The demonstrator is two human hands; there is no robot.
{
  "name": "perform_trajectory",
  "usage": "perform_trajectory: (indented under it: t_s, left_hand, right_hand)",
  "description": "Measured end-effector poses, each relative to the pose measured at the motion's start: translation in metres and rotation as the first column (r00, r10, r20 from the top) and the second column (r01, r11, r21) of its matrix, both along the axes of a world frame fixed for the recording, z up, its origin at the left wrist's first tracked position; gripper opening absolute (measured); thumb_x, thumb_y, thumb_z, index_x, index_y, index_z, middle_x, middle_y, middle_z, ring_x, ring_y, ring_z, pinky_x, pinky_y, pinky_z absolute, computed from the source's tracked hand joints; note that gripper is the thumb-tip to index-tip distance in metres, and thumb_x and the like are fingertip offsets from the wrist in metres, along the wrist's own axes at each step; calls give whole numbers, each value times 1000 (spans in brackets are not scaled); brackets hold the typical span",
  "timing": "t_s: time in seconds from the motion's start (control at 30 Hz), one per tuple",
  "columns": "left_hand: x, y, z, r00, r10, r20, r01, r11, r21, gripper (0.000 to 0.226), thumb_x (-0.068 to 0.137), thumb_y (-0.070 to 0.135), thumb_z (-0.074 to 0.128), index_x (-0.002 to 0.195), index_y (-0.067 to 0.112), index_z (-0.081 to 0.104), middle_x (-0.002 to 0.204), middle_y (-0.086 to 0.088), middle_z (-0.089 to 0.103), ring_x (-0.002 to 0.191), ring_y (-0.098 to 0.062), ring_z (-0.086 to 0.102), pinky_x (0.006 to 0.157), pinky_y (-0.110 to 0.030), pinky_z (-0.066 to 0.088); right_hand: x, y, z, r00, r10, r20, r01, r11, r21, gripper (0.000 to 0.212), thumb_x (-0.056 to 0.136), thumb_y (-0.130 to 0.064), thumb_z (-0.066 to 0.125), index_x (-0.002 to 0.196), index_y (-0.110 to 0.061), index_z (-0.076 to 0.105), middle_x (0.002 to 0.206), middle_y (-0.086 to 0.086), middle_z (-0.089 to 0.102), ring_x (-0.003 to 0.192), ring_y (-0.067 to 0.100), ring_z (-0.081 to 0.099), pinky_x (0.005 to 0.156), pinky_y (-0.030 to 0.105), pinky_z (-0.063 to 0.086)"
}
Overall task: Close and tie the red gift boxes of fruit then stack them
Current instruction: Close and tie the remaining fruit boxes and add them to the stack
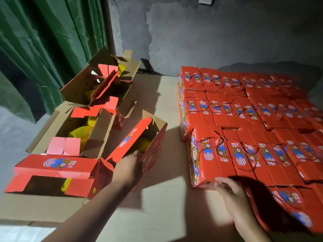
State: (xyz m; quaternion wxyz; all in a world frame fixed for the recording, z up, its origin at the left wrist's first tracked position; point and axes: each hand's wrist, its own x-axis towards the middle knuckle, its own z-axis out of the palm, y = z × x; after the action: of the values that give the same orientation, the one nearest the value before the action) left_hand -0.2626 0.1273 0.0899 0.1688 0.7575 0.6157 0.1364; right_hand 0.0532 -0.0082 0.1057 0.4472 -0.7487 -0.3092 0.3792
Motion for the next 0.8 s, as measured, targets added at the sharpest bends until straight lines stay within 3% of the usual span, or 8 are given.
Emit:
perform_trajectory:
  t_s: [0.1,0.17,0.27,0.5,0.6,0.73,0.8]
  left_hand:
    - [2,-33,-1,997,-72,-27,73,997,20,12,89,29,57,100,26,58,86,1,68,75,-27,67,58,-37,53]
    - [1,-54,-3,995,-90,-46,91,996,8,7,93,28,54,100,26,56,87,3,67,77,-25,67,60,-38,55]
    - [-5,-80,-5,986,-127,-108,128,992,3,7,95,27,56,100,28,52,88,5,67,80,-22,67,61,-37,55]
    - [-35,-131,1,972,-207,-109,209,978,3,8,97,31,62,105,34,61,101,15,68,93,-10,65,70,-28,56]
    - [-49,-150,7,973,-194,-121,194,981,-14,20,90,28,74,109,34,70,105,17,72,93,-10,69,72,-25,59]
    - [-59,-162,13,983,-170,-64,169,985,-31,8,91,35,73,99,36,71,97,21,71,89,-6,68,72,-17,51]
    - [-62,-162,19,993,-118,30,120,990,-79,16,95,51,61,96,38,70,91,26,67,84,-1,65,70,-10,45]
  right_hand:
    - [-2,7,-5,999,43,-22,-43,999,-9,15,95,1,67,102,-10,73,101,-1,74,82,-9,68,68,1,45]
    - [-1,13,-9,996,67,-54,-68,997,-24,14,96,-4,67,103,-14,75,101,-2,76,89,-3,70,70,6,47]
    - [1,21,-17,989,56,-136,-65,996,-64,13,97,-13,68,106,-19,75,106,1,77,101,16,71,82,26,52]
    - [-9,34,-24,968,98,-229,-130,983,-127,16,100,-26,64,114,-23,73,111,-1,76,103,16,72,83,36,56]
    - [-23,30,-27,963,124,-238,-158,979,-130,14,99,-25,66,110,-27,75,110,-10,76,101,5,70,77,35,56]
    - [-37,19,-36,963,123,-238,-160,977,-142,16,97,-25,69,111,-27,74,115,-5,75,111,14,67,95,45,51]
    - [-42,14,-37,960,133,-245,-168,977,-132,15,97,-27,68,112,-28,72,118,-6,73,111,12,65,85,40,52]
